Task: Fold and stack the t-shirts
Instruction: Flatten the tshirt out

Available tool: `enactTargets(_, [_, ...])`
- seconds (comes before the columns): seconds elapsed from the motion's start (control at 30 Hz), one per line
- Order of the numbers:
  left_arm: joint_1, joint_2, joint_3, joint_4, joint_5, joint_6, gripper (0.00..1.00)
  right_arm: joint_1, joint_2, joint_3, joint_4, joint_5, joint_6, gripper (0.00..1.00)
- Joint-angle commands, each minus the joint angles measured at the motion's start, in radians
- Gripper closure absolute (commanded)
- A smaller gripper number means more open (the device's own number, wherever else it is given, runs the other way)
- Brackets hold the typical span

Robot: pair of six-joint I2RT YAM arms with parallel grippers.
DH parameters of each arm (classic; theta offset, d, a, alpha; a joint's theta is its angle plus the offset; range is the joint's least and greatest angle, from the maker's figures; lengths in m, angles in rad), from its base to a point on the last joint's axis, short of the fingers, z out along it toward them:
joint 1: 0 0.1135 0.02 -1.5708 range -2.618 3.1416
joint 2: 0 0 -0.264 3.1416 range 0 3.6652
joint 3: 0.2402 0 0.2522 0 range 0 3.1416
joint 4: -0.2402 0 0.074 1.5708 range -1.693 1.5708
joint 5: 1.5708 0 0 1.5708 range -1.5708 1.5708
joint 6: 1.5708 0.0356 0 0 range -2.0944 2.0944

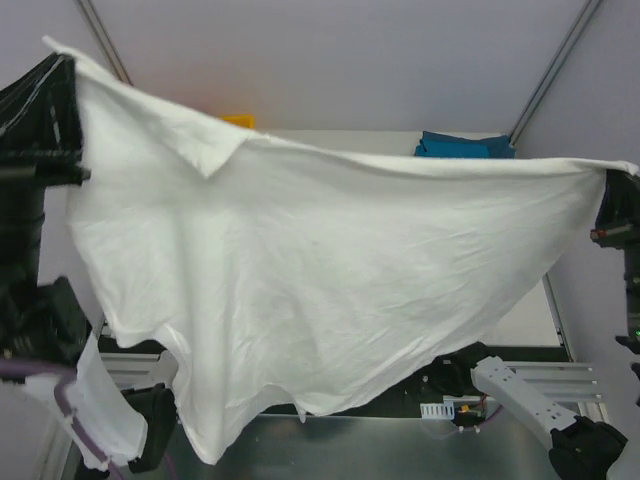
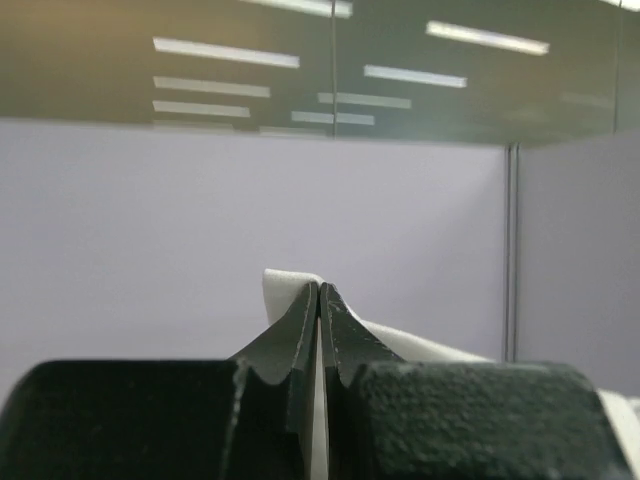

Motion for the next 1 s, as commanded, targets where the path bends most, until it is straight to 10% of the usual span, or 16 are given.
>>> enactTargets(0.0, [0.006,0.298,-0.146,0.009,0.210,0.046,1.00,-0.003,0.171,-0.188,0.085,0.380,-0.141,0.99])
enactTargets(0.4, [-0.245,0.805,-0.521,0.030,0.106,0.286,1.00,-0.396,0.681,-0.503,0.141,-0.197,0.170,0.99])
enactTargets(0.97, [-0.250,0.986,-0.459,0.030,0.108,0.149,1.00,-0.427,1.012,-0.308,0.062,-0.207,0.132,0.99])
